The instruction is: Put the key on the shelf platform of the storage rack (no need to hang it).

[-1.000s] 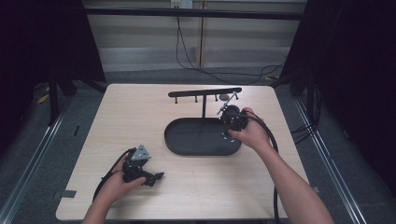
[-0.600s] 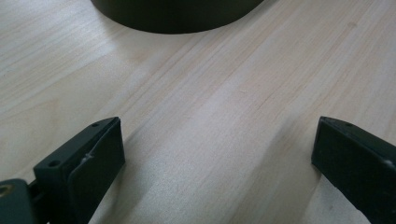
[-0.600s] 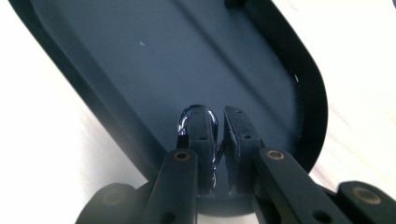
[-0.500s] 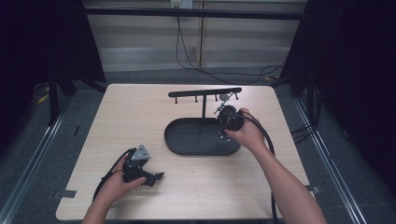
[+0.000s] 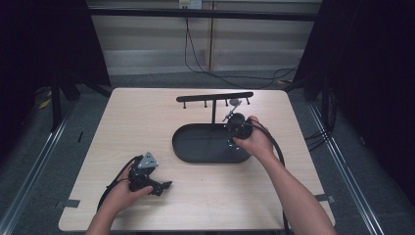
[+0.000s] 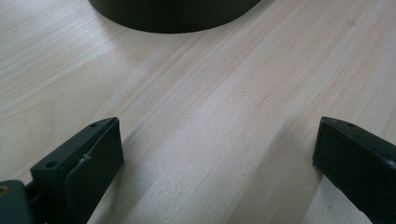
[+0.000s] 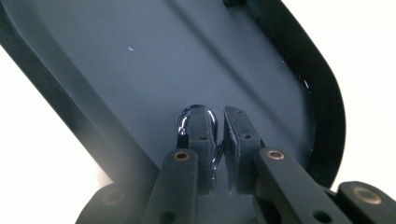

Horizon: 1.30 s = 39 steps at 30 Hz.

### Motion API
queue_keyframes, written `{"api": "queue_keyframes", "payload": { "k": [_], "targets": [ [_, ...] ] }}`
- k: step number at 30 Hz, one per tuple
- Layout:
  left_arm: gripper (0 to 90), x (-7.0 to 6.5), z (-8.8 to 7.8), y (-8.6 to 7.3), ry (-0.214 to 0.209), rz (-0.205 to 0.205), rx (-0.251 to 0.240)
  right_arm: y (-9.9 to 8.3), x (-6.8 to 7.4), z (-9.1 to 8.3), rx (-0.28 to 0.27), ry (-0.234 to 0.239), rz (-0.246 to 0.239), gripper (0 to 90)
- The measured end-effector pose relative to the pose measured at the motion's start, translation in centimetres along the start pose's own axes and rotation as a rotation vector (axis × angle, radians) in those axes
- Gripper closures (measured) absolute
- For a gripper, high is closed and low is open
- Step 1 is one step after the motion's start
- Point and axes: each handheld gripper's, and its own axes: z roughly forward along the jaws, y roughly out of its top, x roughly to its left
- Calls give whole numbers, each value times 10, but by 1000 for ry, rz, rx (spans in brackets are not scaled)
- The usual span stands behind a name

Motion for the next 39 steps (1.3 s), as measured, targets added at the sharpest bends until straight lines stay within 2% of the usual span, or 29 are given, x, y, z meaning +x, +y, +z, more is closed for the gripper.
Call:
{"api": "queue_keyframes", "payload": {
  "k": [21, 39],
  "targets": [
    [13, 0, 0, 0, 0, 1, 0, 2, 3, 22, 9, -21, -5, 821],
    [12, 0, 0, 0, -1, 0, 0, 2, -1, 24, -7, -41, -10, 810]
  ]
}}
